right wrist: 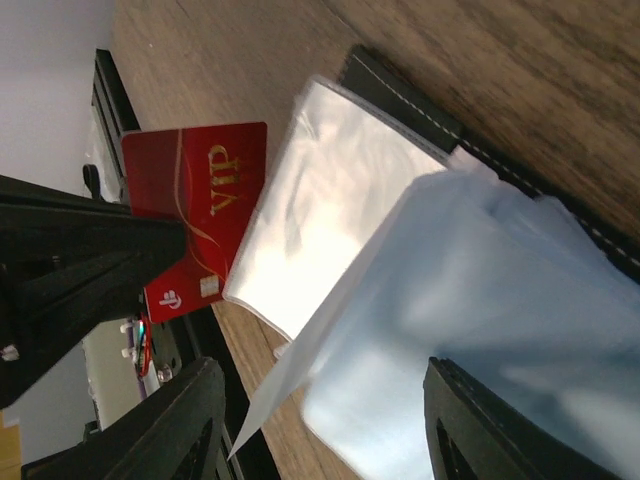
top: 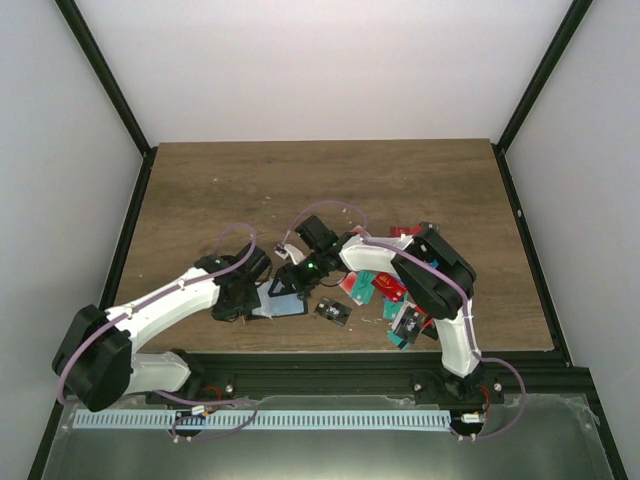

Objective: Put the credit cards into the card holder
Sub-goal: Insert the credit card into the card holder.

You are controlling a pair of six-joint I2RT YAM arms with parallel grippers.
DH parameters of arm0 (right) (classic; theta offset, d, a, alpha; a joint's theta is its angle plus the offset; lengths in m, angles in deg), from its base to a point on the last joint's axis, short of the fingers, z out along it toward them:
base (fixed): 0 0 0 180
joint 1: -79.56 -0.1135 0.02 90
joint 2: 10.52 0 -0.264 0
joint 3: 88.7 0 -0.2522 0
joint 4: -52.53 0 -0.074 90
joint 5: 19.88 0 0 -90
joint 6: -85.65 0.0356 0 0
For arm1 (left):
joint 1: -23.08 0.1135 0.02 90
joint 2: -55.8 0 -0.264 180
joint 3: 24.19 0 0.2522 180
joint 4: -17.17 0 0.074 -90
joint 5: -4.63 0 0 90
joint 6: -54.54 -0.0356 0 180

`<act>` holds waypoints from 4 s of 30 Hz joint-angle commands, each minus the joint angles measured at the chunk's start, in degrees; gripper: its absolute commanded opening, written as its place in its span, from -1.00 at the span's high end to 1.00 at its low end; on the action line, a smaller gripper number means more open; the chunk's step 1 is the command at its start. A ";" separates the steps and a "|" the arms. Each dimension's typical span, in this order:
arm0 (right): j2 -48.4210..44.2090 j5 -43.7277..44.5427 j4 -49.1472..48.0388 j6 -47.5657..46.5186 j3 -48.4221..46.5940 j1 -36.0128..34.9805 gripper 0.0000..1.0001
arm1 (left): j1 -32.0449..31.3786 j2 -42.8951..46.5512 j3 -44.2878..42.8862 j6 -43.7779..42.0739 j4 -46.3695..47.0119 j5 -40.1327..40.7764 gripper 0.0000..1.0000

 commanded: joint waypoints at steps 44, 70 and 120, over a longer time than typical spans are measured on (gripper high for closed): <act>-14.59 2.78 9.83 0.61 0.88 8.97 -0.40 | 0.23 19.55 -4.86 -5.18 17.66 -18.53 0.92; -17.19 -4.68 -1.20 9.21 17.01 14.02 -0.31 | 12.17 14.67 12.09 -12.24 34.99 -24.50 0.92; -6.83 -7.51 -3.86 9.44 14.99 12.16 -0.15 | 12.91 13.20 25.16 -9.49 52.08 -29.92 0.92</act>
